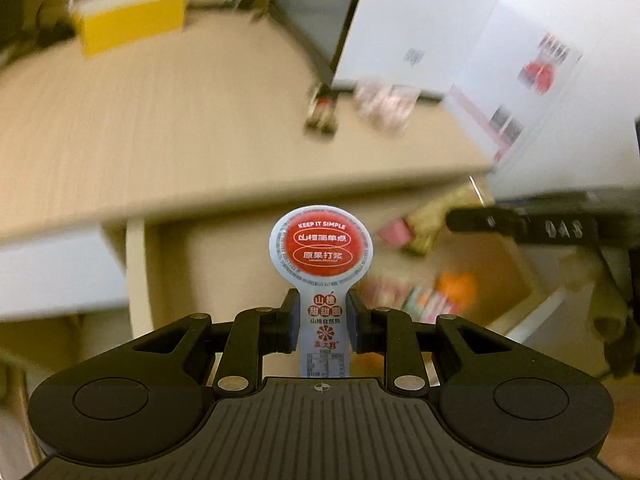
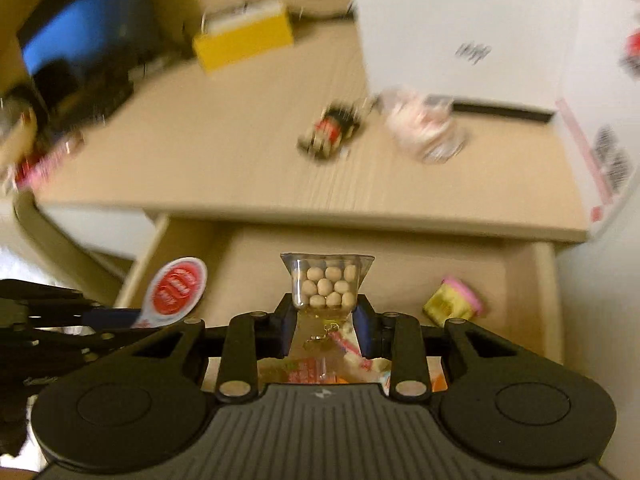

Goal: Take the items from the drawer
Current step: 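Place the paddle card on the desk with the left tool while the right places the candy box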

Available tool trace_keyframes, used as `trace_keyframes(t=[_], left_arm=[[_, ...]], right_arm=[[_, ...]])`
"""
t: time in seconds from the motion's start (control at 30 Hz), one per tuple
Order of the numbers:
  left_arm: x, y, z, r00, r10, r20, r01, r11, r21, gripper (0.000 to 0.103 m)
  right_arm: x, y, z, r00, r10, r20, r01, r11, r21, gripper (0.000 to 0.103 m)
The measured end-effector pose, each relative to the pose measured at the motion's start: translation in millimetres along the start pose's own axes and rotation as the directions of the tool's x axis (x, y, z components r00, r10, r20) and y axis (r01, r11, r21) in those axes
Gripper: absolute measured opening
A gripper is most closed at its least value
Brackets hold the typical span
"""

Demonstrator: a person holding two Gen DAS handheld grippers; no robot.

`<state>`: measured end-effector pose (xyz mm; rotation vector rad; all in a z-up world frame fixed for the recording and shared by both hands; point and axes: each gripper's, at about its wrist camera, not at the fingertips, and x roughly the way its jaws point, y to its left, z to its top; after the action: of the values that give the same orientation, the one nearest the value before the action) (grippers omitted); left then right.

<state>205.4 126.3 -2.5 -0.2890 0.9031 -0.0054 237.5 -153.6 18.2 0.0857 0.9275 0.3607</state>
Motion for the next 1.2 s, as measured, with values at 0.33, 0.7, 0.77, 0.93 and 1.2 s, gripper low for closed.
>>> trace_keyframes(t=[0.33,0.7,0.77,0.93,1.2], left_arm=[[44.0,6.6,103.2,0.978,0.061,0.198,-0.055,0.998,-0.036,0.027],[114.8,24.0,101.6,0.981,0.174,0.081,-0.168,0.983,-0.067,0.028],[102.4,26.0,100.1,0.979,0.168,0.120,-0.158,0.983,-0.089,0.028],[55.9,27.2,90.0,0.959,0.180,0.218,-0.155,0.980,-0.126,0.028],[25.8,26.0,34.5,0.978,0.104,0.180,-0.068,0.978,-0.197,0.028]], right_arm=[[-36.5,-26.4,31.7,0.988,-0.064,0.139,0.055,0.996,0.067,0.030],[-17.9,-46.5,18.7,0.994,-0.079,0.079,0.070,0.991,0.112,0.030],[-16.9,-50.4,18.6,0.994,-0.079,0.074,0.069,0.989,0.131,0.030],[-13.3,-57.6,27.6,0.996,-0.050,0.076,0.035,0.982,0.186,0.030],[22.6,-65.6,75.5,0.994,0.061,0.091,-0.083,0.963,0.255,0.030]])
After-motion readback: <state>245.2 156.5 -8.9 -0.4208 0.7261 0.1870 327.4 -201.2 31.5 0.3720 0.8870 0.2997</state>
